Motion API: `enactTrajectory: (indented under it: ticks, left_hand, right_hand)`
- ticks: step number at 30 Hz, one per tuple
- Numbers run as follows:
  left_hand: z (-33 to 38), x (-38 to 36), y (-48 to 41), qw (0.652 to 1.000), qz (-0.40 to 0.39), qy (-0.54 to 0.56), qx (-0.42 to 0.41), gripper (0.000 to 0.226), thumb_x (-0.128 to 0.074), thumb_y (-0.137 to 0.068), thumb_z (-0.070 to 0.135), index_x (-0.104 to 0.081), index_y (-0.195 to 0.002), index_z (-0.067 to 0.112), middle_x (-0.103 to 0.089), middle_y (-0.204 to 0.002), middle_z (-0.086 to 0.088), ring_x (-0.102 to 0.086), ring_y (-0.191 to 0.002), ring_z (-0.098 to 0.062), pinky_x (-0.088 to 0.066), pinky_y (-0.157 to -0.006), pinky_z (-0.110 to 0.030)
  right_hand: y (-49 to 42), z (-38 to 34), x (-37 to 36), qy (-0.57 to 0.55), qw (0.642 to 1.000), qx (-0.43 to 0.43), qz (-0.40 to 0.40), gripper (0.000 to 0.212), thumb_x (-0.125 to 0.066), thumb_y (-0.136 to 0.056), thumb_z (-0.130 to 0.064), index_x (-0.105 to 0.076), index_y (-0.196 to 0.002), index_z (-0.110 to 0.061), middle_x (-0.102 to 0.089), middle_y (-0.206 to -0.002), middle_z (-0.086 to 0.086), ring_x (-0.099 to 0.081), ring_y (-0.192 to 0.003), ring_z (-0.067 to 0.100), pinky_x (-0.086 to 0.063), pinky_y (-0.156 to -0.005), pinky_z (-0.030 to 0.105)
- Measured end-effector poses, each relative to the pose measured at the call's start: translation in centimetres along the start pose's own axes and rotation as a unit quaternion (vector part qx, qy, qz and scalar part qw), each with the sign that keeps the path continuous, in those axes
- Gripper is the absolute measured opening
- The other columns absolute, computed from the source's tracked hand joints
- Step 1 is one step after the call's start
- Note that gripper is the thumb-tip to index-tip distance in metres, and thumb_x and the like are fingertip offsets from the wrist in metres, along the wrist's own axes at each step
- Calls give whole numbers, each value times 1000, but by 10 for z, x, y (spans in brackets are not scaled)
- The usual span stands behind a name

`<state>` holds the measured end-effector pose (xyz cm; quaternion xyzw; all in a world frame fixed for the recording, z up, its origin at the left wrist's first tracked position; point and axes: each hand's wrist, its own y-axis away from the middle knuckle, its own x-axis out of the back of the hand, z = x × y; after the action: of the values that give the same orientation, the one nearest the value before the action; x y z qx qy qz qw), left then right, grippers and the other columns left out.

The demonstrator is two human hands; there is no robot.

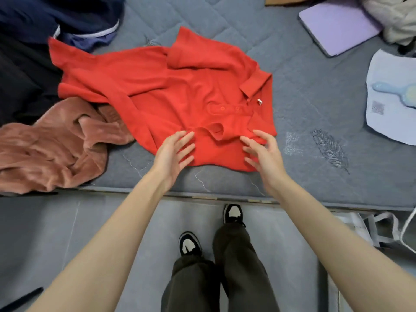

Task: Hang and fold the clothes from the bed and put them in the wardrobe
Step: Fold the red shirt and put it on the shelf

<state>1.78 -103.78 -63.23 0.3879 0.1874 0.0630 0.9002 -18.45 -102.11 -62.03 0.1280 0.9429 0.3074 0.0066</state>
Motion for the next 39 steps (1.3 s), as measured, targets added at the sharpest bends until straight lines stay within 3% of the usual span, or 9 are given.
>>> enactTrajectory:
  ticks: [6,12,15,19,23,26,29,35,39]
  left_hand:
    - [4,-24,-38,933,49,-294,-201,29,-51,-91,-3,-60,-111,16,-63,-110,2,-56,-97,-8,-46,-92,-34]
    - [38,-49,-96,926,149,-290,-191,33,-51,-90,1,-54,-118,17,-61,-101,0,-59,-87,-21,-50,-89,-51]
    - [64,-64,-126,915,186,-300,-194,41,-55,-91,4,-47,-130,12,-54,-118,-7,-55,-80,-19,-49,-90,-51]
    - [95,-71,-162,877,262,-332,-227,56,-63,-88,9,-39,-139,8,-39,-135,-17,-47,-67,-7,-40,-89,-11]
    - [126,-71,-195,878,271,-330,-217,67,-68,-83,8,-37,-142,7,-35,-136,-18,-46,-108,-8,-25,-96,-3]
    - [146,-68,-222,881,269,-367,-133,75,-74,-77,12,-37,-142,23,-28,-132,-15,-42,-116,-21,-27,-103,-16]
    - [158,-61,-239,855,243,-451,-79,79,-81,-71,19,-40,-139,20,-32,-131,-14,-40,-120,-30,-29,-103,-27]
    - [177,-59,-250,766,186,-560,-253,19,-66,-84,22,-61,-100,13,-58,-91,-8,-54,-92,-29,-40,-77,-38]
    - [198,-78,-255,788,142,-483,-354,18,-60,-88,11,-68,-104,15,-51,-77,2,-42,-73,-10,-28,-66,-22]
  right_hand:
    - [-46,-1,3,157,983,78,52,28,-51,-89,4,-62,-105,-16,-61,-102,-5,-55,-89,10,-46,-80,26]
    - [-111,-34,0,250,959,124,42,28,-52,-86,2,-62,-104,-18,-62,-106,6,-56,-76,15,-48,-82,34]
    - [-147,-67,-7,292,942,161,32,31,-54,-85,1,-62,-108,-18,-57,-111,2,-52,-71,2,-42,-79,20]
    - [-199,-107,-26,334,921,200,-3,36,-54,-83,3,-62,-115,-12,-57,-115,4,-58,-83,17,-44,-88,20]
    - [-249,-128,-58,339,926,165,-20,42,-54,-85,-1,-56,-125,-11,-50,-125,11,-59,-105,34,-47,-96,49]
    - [-280,-135,-81,335,931,138,-33,51,-55,-85,-2,-49,-135,-11,-43,-133,11,-59,-109,33,-49,-94,50]
    - [-306,-141,-96,341,936,80,-37,61,-62,-83,-5,-41,-140,-15,-37,-131,7,-64,-82,24,-58,-77,40]
    - [-329,-151,-103,322,946,18,-16,26,-62,-79,0,-59,-75,-25,-65,-79,8,-64,-62,23,-58,-77,47]
    - [-336,-164,-96,262,961,41,80,25,-52,-79,4,-59,-80,-21,-62,-106,22,-63,-97,35,-52,-90,48]
